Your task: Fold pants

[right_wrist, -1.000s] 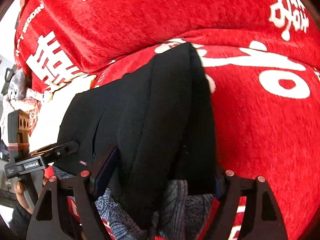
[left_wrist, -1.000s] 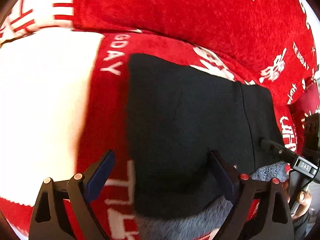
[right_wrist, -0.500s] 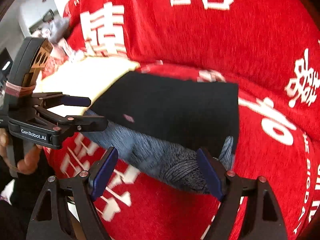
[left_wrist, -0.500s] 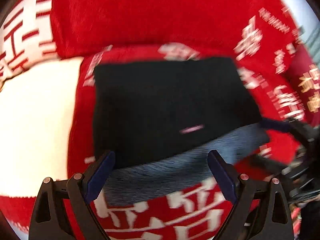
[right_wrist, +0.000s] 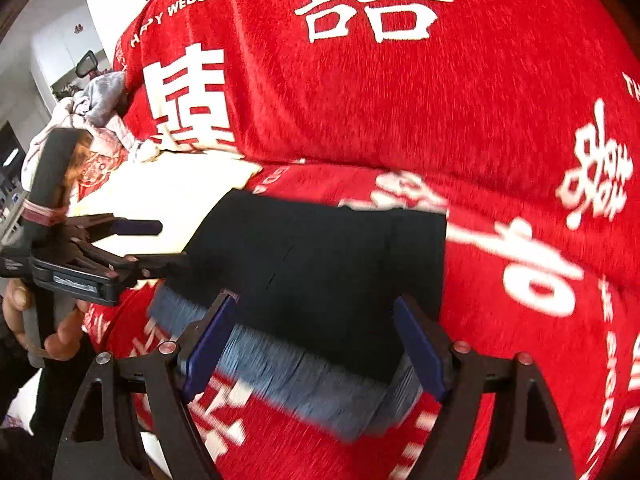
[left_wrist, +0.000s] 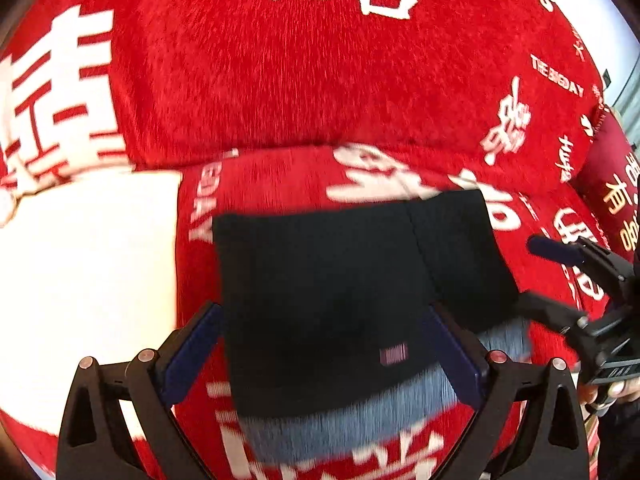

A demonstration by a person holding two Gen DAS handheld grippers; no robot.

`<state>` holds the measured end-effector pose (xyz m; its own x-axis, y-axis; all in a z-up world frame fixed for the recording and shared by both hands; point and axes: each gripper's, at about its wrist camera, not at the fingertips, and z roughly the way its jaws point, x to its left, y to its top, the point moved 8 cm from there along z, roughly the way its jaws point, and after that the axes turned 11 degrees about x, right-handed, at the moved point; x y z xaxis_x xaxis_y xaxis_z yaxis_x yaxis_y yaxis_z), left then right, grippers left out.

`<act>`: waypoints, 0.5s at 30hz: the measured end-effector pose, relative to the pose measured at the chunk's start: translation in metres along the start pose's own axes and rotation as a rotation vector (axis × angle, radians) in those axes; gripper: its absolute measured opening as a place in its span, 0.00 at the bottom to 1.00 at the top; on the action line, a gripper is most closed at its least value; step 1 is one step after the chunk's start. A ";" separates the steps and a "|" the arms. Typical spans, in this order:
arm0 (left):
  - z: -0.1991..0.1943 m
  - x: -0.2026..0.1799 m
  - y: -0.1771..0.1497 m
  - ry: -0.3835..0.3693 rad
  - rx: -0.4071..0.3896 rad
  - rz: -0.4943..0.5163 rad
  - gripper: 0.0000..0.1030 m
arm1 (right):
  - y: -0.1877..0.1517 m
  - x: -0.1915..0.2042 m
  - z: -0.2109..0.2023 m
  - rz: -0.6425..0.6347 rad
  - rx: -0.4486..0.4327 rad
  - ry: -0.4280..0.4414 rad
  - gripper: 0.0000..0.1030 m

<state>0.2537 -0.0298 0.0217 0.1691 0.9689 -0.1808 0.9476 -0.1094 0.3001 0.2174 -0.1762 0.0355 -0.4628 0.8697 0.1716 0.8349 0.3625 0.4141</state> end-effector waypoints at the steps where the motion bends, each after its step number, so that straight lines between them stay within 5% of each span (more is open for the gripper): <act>1: 0.007 0.002 0.012 0.013 0.016 -0.008 0.97 | 0.009 -0.002 0.008 -0.004 0.014 0.006 0.81; 5: 0.049 0.022 0.040 0.113 0.113 -0.067 0.97 | 0.037 -0.014 0.043 -0.054 0.074 -0.017 0.81; 15: 0.106 0.054 0.027 -0.006 0.241 -0.222 1.00 | 0.042 -0.039 0.110 -0.050 0.230 -0.082 0.84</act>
<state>0.3172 -0.0040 -0.0788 -0.0478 0.9736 -0.2231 0.9983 0.0543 0.0229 0.3035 -0.1578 -0.0518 -0.4870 0.8698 0.0796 0.8620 0.4640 0.2042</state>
